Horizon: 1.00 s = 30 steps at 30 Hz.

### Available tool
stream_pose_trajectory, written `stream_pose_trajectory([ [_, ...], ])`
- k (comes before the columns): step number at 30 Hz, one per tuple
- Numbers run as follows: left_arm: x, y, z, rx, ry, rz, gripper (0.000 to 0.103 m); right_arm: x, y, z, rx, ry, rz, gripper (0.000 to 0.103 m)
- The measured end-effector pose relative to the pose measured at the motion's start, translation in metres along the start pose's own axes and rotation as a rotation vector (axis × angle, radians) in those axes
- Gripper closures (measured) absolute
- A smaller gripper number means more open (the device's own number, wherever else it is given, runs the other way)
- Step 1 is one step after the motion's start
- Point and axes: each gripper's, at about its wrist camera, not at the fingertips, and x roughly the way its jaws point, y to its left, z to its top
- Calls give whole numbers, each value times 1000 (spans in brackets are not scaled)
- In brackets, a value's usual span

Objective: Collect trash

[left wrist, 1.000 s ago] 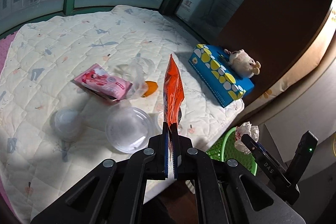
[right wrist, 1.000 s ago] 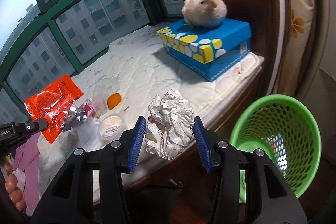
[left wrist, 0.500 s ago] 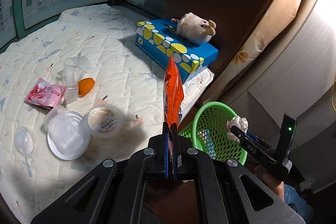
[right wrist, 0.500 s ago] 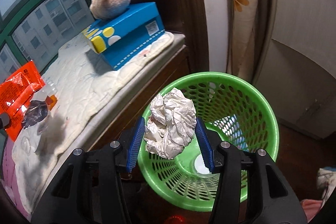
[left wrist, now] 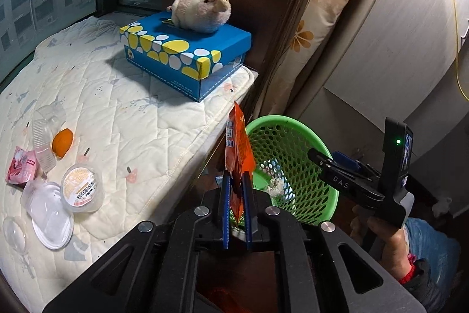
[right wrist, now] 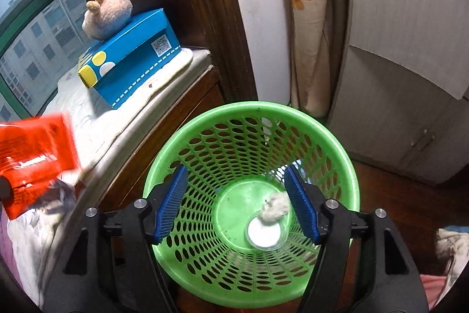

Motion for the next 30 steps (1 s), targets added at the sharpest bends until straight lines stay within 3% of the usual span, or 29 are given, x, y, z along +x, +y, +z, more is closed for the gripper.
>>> stream_pose_trajectory([
  [1,2,-3,0,6,1,2,69,-3,-1,-1,0,-4,-1,34],
  [3,3,-10,0,29,-19,27,49,-8,-4,-3,1,-14,-7,33],
  [7,10,-25,4,91,-26,22,48,-20,-9,-8,7,-35,-10,33],
  [14,22,-33,9,102,-16,5,48,-33,-17,-16,14,-51,-16,33],
  [15,25,-33,9,107,-12,15,43,-34,-17,-16,14,-50,-15,33],
  [21,34,-18,5,67,16,40,43,-30,-17,-24,36,-25,21,33],
  [26,30,-7,4,47,8,68,35,-27,-1,-34,6,-6,56,31],
  [30,18,-2,2,45,-33,106,18,-26,12,-37,-21,6,77,31],
])
